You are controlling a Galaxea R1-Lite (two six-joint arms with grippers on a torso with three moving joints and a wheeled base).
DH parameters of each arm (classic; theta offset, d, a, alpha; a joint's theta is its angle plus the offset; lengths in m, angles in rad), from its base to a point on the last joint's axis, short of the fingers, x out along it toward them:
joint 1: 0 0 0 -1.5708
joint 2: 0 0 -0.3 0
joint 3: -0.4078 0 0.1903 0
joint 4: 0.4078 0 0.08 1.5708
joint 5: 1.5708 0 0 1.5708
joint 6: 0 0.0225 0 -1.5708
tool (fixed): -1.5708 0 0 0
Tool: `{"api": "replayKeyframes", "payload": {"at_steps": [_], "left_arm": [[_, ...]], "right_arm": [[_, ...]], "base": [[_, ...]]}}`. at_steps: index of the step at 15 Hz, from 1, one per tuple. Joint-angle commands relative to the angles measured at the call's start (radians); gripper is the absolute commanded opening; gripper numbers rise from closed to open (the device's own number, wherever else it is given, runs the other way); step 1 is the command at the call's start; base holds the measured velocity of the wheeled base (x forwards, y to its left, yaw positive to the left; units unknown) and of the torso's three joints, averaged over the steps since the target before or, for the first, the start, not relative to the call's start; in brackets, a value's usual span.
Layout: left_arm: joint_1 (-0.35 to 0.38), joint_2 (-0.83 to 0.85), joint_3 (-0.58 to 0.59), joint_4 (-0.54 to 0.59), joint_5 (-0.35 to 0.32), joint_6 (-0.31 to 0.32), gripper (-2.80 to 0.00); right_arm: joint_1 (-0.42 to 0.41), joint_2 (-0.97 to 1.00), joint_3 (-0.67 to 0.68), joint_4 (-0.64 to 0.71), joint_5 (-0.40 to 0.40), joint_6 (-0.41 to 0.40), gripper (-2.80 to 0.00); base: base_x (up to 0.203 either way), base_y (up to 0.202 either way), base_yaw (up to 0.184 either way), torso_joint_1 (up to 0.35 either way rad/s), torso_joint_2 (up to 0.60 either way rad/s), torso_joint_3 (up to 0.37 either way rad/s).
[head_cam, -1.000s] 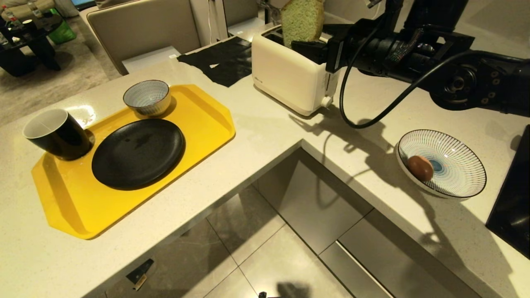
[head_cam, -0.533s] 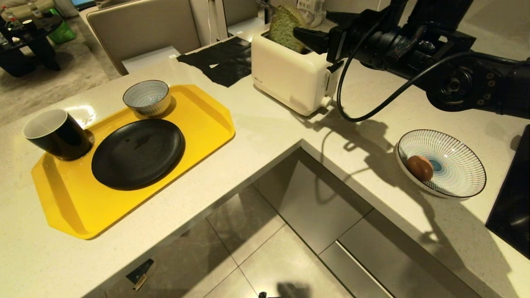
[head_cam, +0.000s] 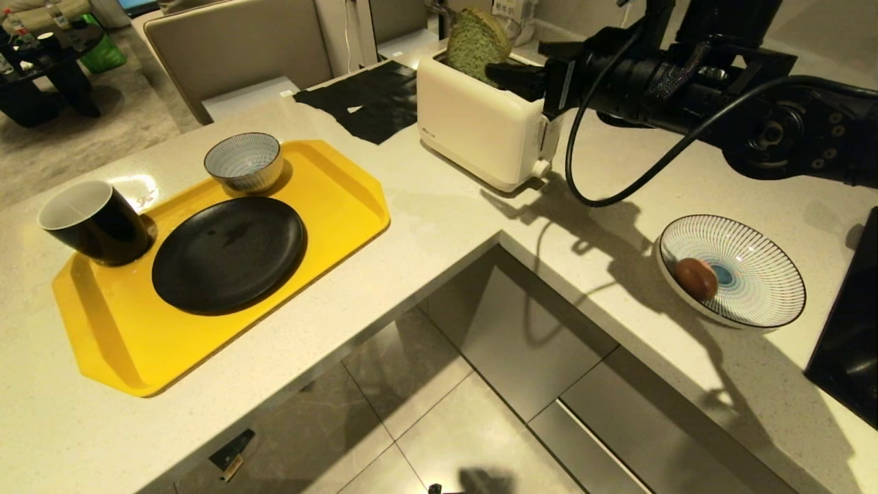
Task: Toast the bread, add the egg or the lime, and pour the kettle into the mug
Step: Use a bread toaster
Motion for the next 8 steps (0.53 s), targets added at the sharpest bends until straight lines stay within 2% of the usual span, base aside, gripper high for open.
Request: {"api": "replayKeyframes", "payload": {"at_steps": [1, 2, 8], "left_arm": [[0.0, 0.001, 0.0, 0.0, 0.0, 0.0, -2.8], [0.0, 0.001, 0.0, 0.0, 0.0, 0.0, -2.8], [0.002, 0.001, 0.0, 0.0, 0.0, 0.0, -2.8]], "right_arm": [[-0.008, -0.016, 0.023, 0.032, -0.004, 0.019, 0.0], [-0.033, -0.029, 0.051, 0.052, -0.017, 0.023, -2.8], [-0.126, -0.232, 0.204, 0.098, -0.029, 0.049, -2.8]], "base": [[0.0, 0.0, 0.0, 0.0, 0.0, 0.0], [0.0, 0.0, 0.0, 0.0, 0.0, 0.0], [0.0, 0.0, 0.0, 0.0, 0.0, 0.0]]}}
